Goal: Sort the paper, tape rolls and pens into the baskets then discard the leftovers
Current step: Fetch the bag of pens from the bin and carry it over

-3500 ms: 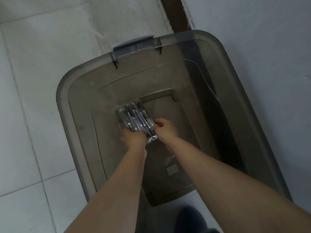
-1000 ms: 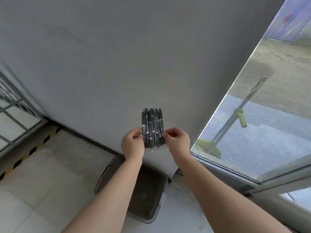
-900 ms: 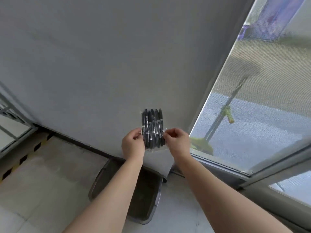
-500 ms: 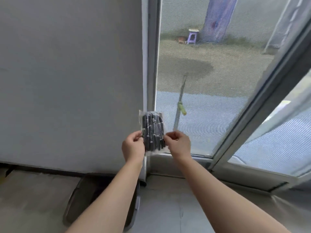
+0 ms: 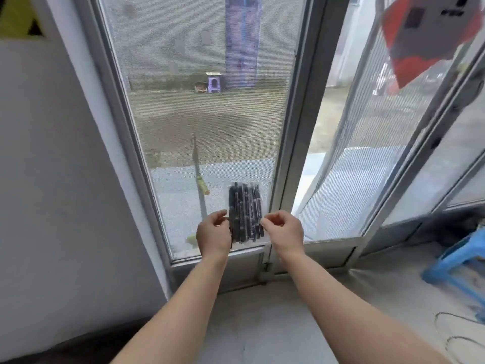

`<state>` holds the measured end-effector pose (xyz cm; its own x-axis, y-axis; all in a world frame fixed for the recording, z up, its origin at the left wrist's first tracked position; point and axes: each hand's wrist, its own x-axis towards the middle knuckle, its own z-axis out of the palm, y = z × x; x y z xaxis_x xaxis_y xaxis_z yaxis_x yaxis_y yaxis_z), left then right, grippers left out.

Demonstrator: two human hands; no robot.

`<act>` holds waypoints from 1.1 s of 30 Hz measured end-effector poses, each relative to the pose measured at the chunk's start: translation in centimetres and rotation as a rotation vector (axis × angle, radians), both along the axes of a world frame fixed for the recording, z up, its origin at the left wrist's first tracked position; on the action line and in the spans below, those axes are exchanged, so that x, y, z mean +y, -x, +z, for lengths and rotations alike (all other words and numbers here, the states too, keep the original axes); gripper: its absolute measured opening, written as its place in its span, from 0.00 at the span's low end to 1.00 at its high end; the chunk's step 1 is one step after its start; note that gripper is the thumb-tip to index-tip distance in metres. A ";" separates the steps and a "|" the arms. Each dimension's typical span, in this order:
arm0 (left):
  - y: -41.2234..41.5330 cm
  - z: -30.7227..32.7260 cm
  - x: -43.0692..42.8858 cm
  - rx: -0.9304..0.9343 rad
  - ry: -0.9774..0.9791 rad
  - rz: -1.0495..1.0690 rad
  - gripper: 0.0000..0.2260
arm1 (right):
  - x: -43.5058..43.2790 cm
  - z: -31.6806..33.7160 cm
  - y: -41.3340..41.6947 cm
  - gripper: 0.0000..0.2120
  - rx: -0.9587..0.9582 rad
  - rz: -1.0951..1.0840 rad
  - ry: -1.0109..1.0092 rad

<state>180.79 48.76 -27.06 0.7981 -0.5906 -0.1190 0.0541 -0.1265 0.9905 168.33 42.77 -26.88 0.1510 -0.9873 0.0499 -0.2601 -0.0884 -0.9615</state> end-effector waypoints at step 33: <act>27.2 4.2 -9.3 -0.148 0.075 -0.987 0.13 | 2.5 3.4 27.5 0.12 0.019 -1.006 0.095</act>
<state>153.61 39.44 -22.83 -0.0500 -0.9987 0.0063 -0.1659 0.0145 0.9860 140.84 45.23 -23.53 -0.7481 -0.6484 0.1410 -0.2710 0.1045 -0.9569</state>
